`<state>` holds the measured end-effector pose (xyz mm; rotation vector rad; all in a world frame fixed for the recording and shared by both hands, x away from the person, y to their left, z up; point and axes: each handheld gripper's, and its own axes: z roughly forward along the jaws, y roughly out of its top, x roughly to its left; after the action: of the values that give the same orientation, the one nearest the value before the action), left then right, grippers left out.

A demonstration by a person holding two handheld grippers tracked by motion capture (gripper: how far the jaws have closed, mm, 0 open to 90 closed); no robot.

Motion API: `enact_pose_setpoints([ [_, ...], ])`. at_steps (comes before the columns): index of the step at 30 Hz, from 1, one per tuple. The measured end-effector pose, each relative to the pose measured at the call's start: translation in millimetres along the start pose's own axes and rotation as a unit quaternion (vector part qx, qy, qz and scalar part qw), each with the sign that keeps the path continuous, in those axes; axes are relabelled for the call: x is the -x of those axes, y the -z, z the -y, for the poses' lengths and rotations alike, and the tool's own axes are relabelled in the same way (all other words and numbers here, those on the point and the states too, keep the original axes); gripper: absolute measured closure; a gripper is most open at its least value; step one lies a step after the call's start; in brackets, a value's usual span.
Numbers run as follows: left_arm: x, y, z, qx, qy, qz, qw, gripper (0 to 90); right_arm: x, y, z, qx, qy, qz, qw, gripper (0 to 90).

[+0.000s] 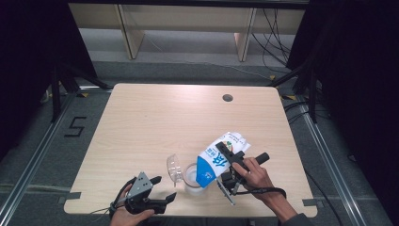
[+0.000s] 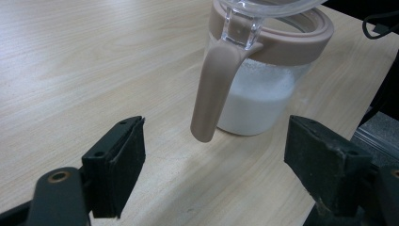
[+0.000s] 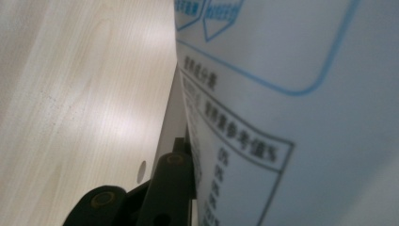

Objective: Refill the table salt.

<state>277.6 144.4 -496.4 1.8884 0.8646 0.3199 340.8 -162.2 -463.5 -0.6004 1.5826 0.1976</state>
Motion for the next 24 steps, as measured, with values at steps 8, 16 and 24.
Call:
enact_pose_setpoints([
  [8,0.7,0.4,0.2,-0.002,0.006,0.000,1.0000,20.6,-4.3,0.3,9.1,-0.011,-0.104,-0.021,0.9943,78.0],
  [16,-0.1,0.3,-0.2,-0.002,-0.003,0.001,1.0000,20.5,-5.8,-3.0,22.6,-0.001,-0.202,-0.032,0.9788,78.8],
  [24,0.3,0.5,-0.2,-0.002,0.000,0.001,1.0000,20.5,-7.7,-6.6,42.7,0.001,-0.305,-0.067,0.9501,82.6],
])
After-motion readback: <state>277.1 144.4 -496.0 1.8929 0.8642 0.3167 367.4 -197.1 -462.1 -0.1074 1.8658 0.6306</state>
